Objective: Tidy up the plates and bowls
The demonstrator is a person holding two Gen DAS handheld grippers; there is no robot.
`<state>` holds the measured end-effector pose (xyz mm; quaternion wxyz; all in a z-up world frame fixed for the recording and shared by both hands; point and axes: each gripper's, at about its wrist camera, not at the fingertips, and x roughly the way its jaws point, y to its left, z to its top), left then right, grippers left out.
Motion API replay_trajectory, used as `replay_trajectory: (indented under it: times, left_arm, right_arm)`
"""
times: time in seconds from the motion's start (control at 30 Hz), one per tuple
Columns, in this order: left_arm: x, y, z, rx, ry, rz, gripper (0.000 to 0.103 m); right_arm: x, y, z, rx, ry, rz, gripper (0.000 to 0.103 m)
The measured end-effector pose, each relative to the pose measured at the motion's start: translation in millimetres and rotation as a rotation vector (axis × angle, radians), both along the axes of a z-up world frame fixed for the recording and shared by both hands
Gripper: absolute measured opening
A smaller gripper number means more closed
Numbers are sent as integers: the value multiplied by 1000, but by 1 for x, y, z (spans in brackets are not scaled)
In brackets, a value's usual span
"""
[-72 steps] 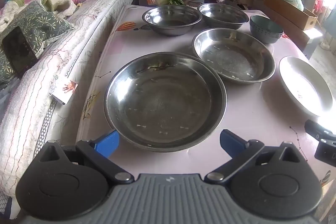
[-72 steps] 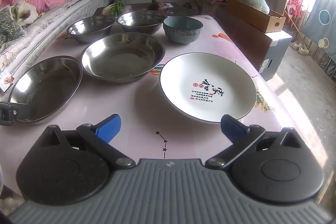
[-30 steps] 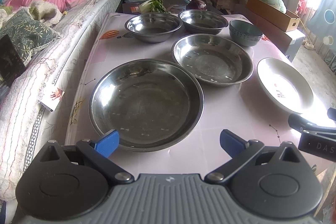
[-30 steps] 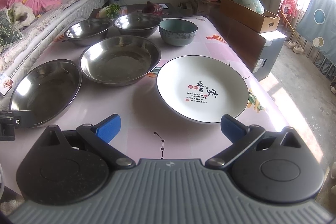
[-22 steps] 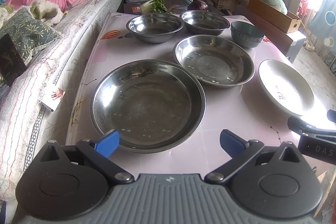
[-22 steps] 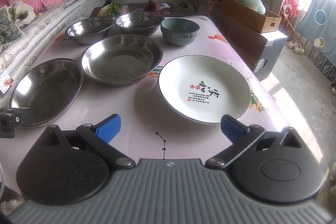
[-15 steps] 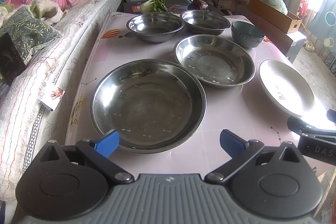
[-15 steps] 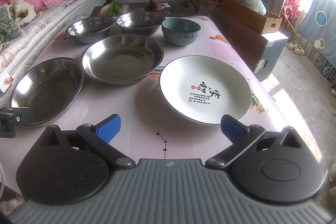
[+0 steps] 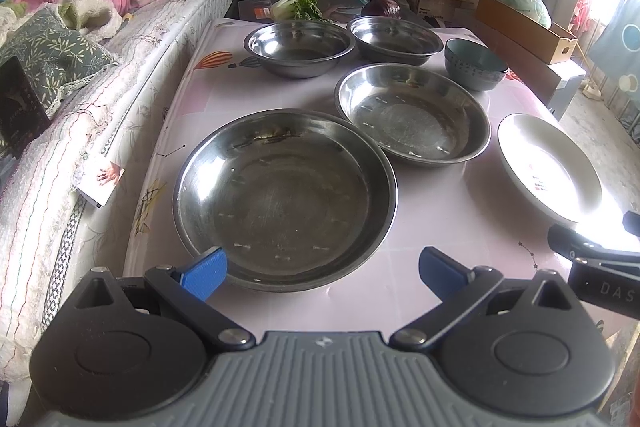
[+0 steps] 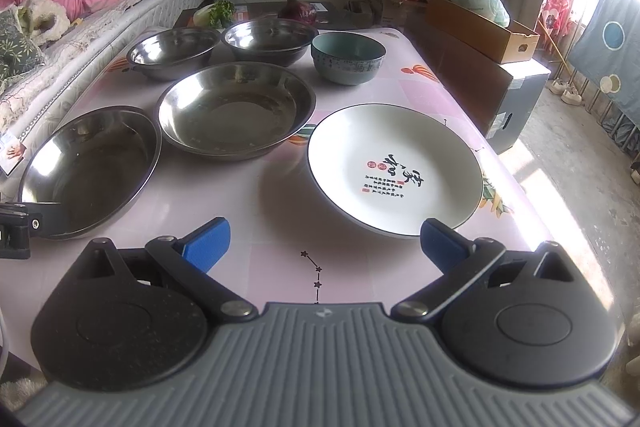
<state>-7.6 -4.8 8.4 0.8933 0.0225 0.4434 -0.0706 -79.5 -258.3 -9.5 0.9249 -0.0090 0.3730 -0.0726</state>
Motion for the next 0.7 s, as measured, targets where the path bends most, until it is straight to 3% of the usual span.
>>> replay_trajectory:
  times: [0.7]
  left_arm:
    - [2, 1, -5, -2, 18, 8, 103]
  right_arm:
    - [3, 0, -6, 7, 17, -1, 102]
